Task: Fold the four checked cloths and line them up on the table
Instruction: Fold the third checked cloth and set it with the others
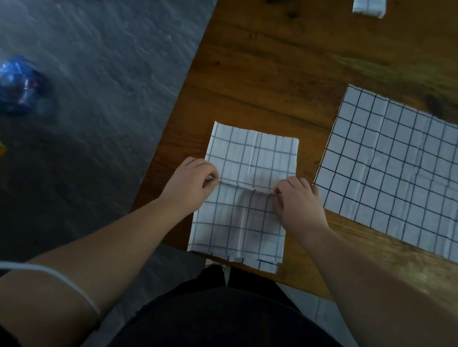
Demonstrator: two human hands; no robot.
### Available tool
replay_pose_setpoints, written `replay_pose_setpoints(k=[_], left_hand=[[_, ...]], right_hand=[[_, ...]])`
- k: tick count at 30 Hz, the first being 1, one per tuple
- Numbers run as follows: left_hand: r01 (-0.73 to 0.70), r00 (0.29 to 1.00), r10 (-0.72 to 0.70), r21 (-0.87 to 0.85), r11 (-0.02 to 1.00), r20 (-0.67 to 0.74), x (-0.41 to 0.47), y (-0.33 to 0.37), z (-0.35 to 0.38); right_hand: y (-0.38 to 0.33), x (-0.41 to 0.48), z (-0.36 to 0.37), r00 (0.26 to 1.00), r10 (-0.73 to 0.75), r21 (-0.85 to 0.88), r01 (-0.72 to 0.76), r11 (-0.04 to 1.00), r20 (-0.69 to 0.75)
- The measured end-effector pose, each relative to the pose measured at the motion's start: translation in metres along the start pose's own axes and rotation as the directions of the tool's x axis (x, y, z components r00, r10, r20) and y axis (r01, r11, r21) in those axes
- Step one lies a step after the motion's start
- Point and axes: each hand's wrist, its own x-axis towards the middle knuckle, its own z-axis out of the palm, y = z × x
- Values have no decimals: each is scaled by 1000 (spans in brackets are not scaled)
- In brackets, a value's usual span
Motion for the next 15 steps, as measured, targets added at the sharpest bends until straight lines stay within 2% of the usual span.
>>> replay_pose_setpoints(k=[5,9,12,15], left_hand=[[38,999,-41,-138,990,-14,-11,17,-33],[41,998,-54,-293,955,-35,-19,44,-65],[36,996,-61,-318,947,-70,-25,63,-88],[21,990,-72,-380,925,-121,-29,78,-106]], right_hand=[[-14,-19,-25,994,11,94,-1,996,-105],[-22,-38,-55,983,91,233,-52,971,-159],[-28,-54,-77,962,161,409,-59,911,-219],[-34,-70,-100,933,242,618,-28,786,-267]])
